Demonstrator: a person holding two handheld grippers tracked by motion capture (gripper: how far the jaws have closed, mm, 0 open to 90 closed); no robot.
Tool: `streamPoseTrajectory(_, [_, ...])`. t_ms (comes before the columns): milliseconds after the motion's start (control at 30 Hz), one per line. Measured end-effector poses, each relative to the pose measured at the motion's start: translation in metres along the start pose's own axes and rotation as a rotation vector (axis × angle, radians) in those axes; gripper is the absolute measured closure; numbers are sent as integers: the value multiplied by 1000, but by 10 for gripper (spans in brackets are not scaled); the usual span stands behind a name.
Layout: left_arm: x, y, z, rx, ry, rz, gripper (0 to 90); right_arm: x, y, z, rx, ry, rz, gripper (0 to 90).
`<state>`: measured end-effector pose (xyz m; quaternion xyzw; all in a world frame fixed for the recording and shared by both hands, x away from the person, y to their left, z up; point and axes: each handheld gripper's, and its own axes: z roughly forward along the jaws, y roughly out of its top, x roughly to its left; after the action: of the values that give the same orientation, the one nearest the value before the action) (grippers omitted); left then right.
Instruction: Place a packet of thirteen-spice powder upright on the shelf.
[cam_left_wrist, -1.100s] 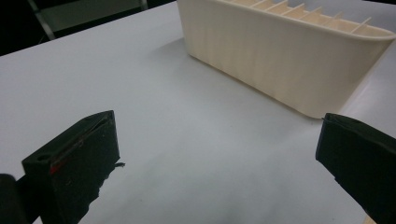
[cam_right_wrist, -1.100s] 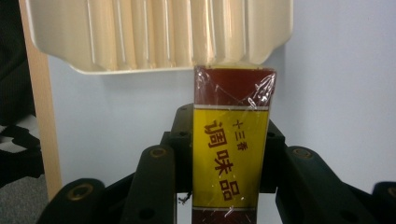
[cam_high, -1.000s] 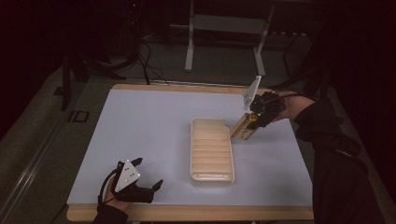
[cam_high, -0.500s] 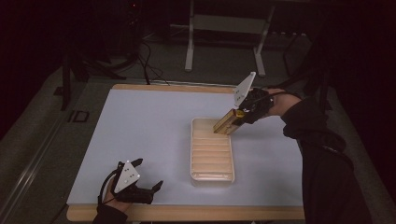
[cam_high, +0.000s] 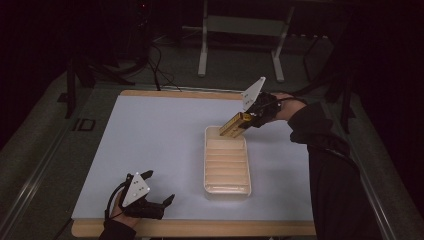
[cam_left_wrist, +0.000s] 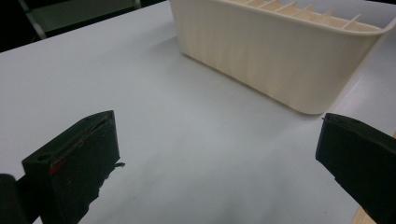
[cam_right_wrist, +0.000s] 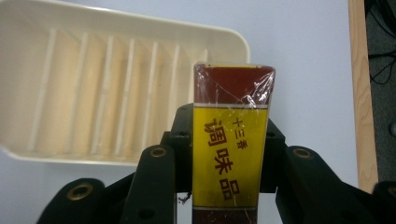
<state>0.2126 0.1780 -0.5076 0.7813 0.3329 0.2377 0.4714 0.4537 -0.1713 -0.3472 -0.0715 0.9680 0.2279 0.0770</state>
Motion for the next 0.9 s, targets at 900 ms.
streamPoseTrajectory(900, [-1, -1, -1, 8, -9, 3, 0, -16, -8, 74, 142, 78, 17, 676])
